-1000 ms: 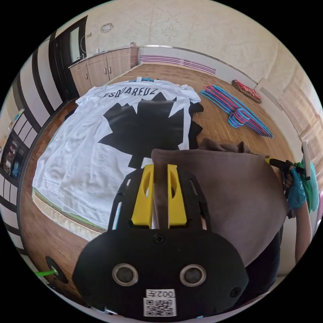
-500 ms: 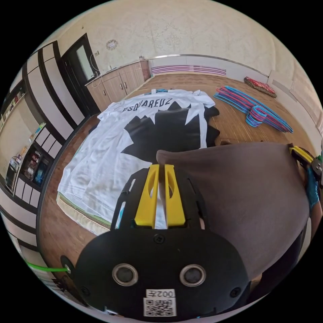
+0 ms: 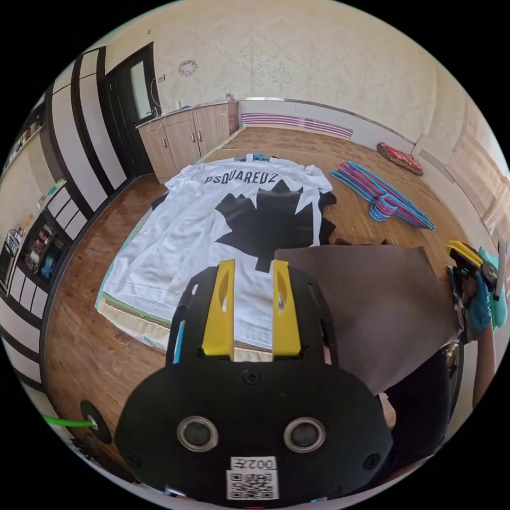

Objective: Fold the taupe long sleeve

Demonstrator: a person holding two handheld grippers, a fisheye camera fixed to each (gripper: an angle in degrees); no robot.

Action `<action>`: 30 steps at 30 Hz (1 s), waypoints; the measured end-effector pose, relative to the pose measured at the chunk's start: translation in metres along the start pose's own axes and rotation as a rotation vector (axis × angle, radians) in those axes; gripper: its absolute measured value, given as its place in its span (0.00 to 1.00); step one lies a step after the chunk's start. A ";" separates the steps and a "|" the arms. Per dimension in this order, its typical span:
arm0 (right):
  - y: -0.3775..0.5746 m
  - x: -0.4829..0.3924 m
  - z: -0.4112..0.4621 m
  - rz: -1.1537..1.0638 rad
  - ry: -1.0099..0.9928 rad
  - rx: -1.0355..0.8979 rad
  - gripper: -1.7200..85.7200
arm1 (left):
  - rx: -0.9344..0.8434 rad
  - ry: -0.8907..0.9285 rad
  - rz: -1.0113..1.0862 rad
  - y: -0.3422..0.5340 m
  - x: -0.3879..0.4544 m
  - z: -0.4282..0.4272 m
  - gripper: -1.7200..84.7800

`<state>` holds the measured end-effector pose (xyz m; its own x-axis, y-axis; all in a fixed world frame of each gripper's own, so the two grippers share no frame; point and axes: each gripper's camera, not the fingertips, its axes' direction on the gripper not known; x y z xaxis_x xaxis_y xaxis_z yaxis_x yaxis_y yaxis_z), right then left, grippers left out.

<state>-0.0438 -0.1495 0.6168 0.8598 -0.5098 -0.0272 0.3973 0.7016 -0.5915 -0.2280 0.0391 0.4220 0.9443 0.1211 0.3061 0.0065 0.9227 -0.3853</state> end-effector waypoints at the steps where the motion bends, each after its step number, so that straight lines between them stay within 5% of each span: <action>1: 0.004 -0.006 -0.012 0.006 -0.048 0.039 0.12 | 0.025 0.019 0.006 0.003 0.007 -0.009 0.09; 7: 0.018 -0.053 -0.031 0.078 -0.320 0.213 0.12 | 0.150 0.233 0.098 0.014 0.084 -0.031 0.06; 11: 0.020 -0.078 -0.022 0.115 -0.288 0.252 0.13 | 0.218 0.291 0.097 0.016 0.135 -0.027 0.05; 30: 0.071 -0.062 -0.021 0.084 -0.064 0.221 0.12 | 0.131 -0.003 0.061 0.046 0.132 0.020 0.00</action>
<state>-0.0757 -0.0784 0.5592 0.9085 -0.4176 -0.0134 0.3782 0.8356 -0.3984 -0.1096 0.1045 0.4621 0.9407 0.1789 0.2884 -0.0935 0.9535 -0.2867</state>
